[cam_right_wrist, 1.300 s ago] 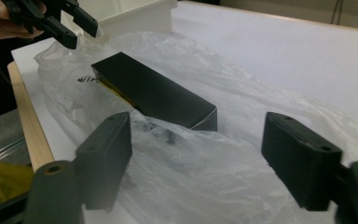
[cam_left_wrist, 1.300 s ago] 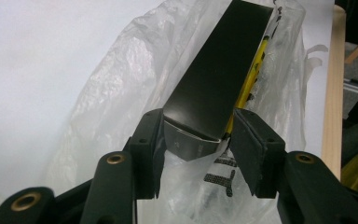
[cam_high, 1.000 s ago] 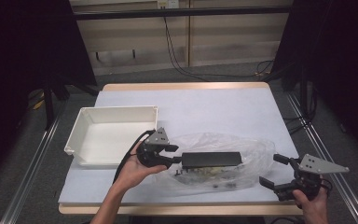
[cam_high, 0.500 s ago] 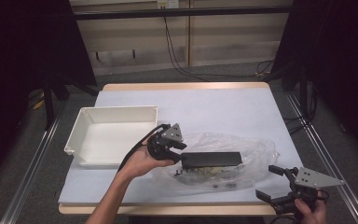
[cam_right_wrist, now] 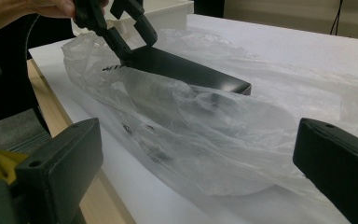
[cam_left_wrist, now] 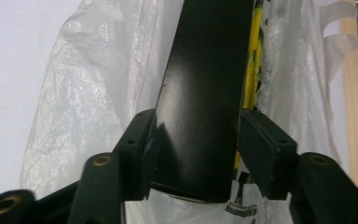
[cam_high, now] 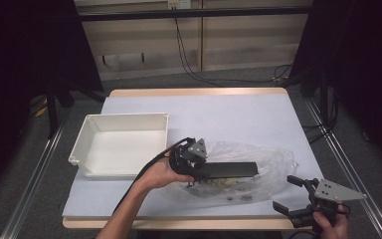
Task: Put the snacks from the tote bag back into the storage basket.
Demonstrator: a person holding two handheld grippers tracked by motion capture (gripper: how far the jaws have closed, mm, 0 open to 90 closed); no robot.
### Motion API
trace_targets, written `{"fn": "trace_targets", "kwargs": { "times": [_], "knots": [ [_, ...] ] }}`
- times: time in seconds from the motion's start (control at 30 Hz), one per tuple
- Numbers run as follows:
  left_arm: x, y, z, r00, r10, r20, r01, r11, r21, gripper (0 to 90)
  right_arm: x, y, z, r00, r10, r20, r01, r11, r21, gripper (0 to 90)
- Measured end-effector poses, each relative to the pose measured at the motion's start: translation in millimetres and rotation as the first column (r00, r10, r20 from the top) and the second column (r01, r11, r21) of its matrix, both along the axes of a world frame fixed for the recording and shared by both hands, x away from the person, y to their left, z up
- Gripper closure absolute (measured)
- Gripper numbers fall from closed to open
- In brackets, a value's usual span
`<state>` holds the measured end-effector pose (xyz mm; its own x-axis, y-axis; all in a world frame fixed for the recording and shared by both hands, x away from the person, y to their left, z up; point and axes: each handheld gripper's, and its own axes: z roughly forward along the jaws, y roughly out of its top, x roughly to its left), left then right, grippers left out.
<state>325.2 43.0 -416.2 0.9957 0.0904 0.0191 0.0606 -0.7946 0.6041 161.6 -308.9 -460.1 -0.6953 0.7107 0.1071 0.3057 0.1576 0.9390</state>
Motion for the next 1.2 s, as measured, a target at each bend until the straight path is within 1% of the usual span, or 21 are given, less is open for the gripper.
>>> {"fn": "trace_targets", "kwargs": {
  "times": [0.03, 0.07, 0.13, 0.23, 0.27, 0.3, 0.33, 0.37, 0.4, 0.47, 0.57, 0.7, 0.8, 0.83, 0.87, 0.93, 0.97, 1.0, 1.1, 1.17, 1.2],
  "knots": [
    [0.0, 0.0, 0.0, 1.0000, 0.000, 0.000, 0.000, 1.0000, 0.000, 45.0, 0.0, 0.0, 0.0, 1.0000, 0.000, 0.000, 0.000, 1.000, 0.000, 1.1],
    [1.0, -1.1, 0.5, 0.9999, -0.010, 0.003, 0.010, 0.9999, 0.008, 44.9, 0.0, 0.0, 0.1, 1.0000, 0.002, -0.002, -0.002, 1.000, 0.000, 1.1],
    [1.0, -1.6, -0.8, 0.9999, 0.006, 0.010, -0.006, 1.0000, 0.001, 44.3, -0.2, 0.2, -0.2, 1.0000, 0.005, -0.009, -0.005, 1.000, -0.001, 1.0],
    [2.0, -2.2, -1.7, 1.0000, 0.009, -0.001, -0.009, 0.9996, 0.025, 38.2, -0.1, 1.0, -0.7, 0.9996, 0.022, -0.020, -0.022, 1.000, -0.007, 1.1],
    [2.8, -2.6, -3.1, 1.0000, 0.003, 0.005, -0.003, 0.9993, 0.037, 38.4, 0.1, 1.5, -1.0, 0.9995, 0.024, -0.020, -0.024, 1.000, -0.007, 1.0],
    [2.8, -2.6, -3.1, 1.0000, 0.003, 0.005, -0.003, 0.9993, 0.037, 38.3, 0.4, 2.1, -1.1, 0.9997, 0.021, -0.017, -0.021, 1.000, -0.008, 1.0],
    [2.8, -3.4, -6.5, 1.0000, -0.005, -0.003, 0.005, 0.9989, 0.047, 38.2, 0.5, 2.2, -0.9, 0.9997, 0.018, -0.015, -0.018, 1.000, -0.008, 1.0],
    [2.8, -3.9, -7.6, 1.0000, -0.010, 0.002, 0.010, 0.9985, 0.053, 38.2, 0.7, 2.0, -0.9, 0.9998, 0.018, -0.010, -0.018, 1.000, -0.008, 1.0],
    [2.9, -4.3, -8.2, 1.0000, -0.009, -0.003, 0.009, 0.9984, 0.056, 37.9, 0.6, 2.0, -0.8, 0.9998, 0.018, -0.010, -0.018, 1.000, -0.005, 1.0],
    [3.0, -5.2, -9.3, 0.9997, -0.023, 0.011, 0.022, 0.9979, 0.060, 37.6, 0.3, 1.9, -1.0, 0.9997, 0.021, -0.013, -0.021, 1.000, -0.009, 1.0],
    [2.9, -5.5, -10.9, 0.9996, -0.028, 0.008, 0.027, 0.9976, 0.064, 37.9, 0.3, 1.8, -1.0, 0.9996, 0.027, -0.012, -0.027, 1.000, -0.011, 1.0],
    [4.6, -7.0, -13.8, 0.9990, -0.042, 0.015, 0.041, 0.9968, 0.068, 38.3, 0.3, 2.4, -0.8, 0.9994, 0.033, -0.015, -0.033, 0.999, -0.016, 1.0],
    [5.5, -9.0, -15.2, 0.9984, -0.055, 0.013, 0.054, 0.9945, 0.090, 38.4, 0.4, 2.4, -0.8, 0.9993, 0.034, -0.015, -0.034, 0.999, -0.016, 1.0],
    [5.4, -9.8, -15.8, 0.9978, -0.062, 0.021, 0.060, 0.9938, 0.093, 38.3, 0.5, 2.4, -0.8, 0.9994, 0.032, -0.015, -0.033, 0.999, -0.016, 1.0],
    [5.4, -10.2, -16.4, 0.9974, -0.069, 0.019, 0.066, 0.9929, 0.099, 38.3, 0.4, 2.6, -0.8, 0.9994, 0.030, -0.018, -0.030, 0.999, -0.015, 1.0],
    [4.8, -11.3, -18.9, 0.9981, -0.060, 0.012, 0.058, 0.9931, 0.102, 37.9, 0.3, 2.8, -0.8, 0.9992, 0.037, -0.018, -0.037, 0.999, -0.016, 1.0],
    [5.8, -12.2, -19.6, 0.9974, -0.069, 0.019, 0.067, 0.9919, 0.108, 37.8, 0.4, 2.9, -0.9, 0.9990, 0.040, -0.020, -0.040, 0.999, -0.016, 1.0],
    [5.8, -12.9, -20.5, 0.9978, -0.065, 0.013, 0.063, 0.9918, 0.111, 37.6, 0.4, 3.0, -1.0, 0.9988, 0.044, -0.023, -0.045, 0.999, -0.016, 1.0],
    [7.7, -14.4, -22.3, 0.9970, -0.078, 0.004, 0.077, 0.9892, 0.125, 37.4, 0.6, 3.7, -1.0, 0.9987, 0.047, -0.019, -0.048, 0.999, -0.021, 1.1],
    [7.7, -16.9, -24.8, 0.9982, -0.060, -0.011, 0.061, 0.9898, 0.129, 37.4, 0.5, 4.1, -1.1, 0.9989, 0.044, -0.019, -0.044, 0.999, -0.022, 1.0],
    [8.4, -18.2, -25.3, 0.9975, -0.069, -0.015, 0.070, 0.9874, 0.142, 37.6, 0.4, 4.4, -1.2, 0.9988, 0.044, -0.022, -0.044, 0.999, -0.025, 1.1]
  ]
}}
